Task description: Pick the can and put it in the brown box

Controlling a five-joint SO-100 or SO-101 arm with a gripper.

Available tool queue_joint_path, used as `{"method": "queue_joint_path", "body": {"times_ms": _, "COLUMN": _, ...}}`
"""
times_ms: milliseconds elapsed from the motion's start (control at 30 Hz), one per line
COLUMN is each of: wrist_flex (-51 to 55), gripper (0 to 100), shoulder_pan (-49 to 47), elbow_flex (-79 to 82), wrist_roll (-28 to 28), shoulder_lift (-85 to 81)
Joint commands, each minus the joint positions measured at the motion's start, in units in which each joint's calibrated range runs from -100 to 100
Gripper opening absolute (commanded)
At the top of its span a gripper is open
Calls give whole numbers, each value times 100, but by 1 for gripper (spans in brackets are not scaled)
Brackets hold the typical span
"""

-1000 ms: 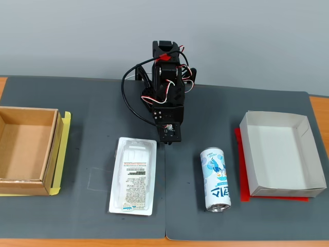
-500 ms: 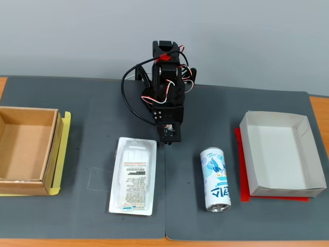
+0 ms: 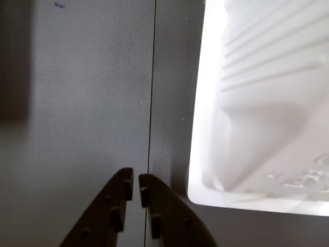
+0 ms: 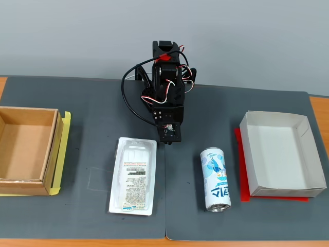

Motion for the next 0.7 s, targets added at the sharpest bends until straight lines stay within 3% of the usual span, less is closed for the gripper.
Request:
{"method": "queue_joint_path", "body": {"times_ms": 0, "wrist_flex": -33, "gripper": 2, "shoulder_pan": 8, "elbow_flex": -316, "wrist_roll": -8, "shoulder_lift": -42}}
{"method": "queue_joint_path", "body": {"times_ms": 667, "wrist_flex": -24, "gripper": 2, "shoulder_pan": -25, "elbow_flex": -361, "wrist_roll": 2, "shoulder_lift": 34}}
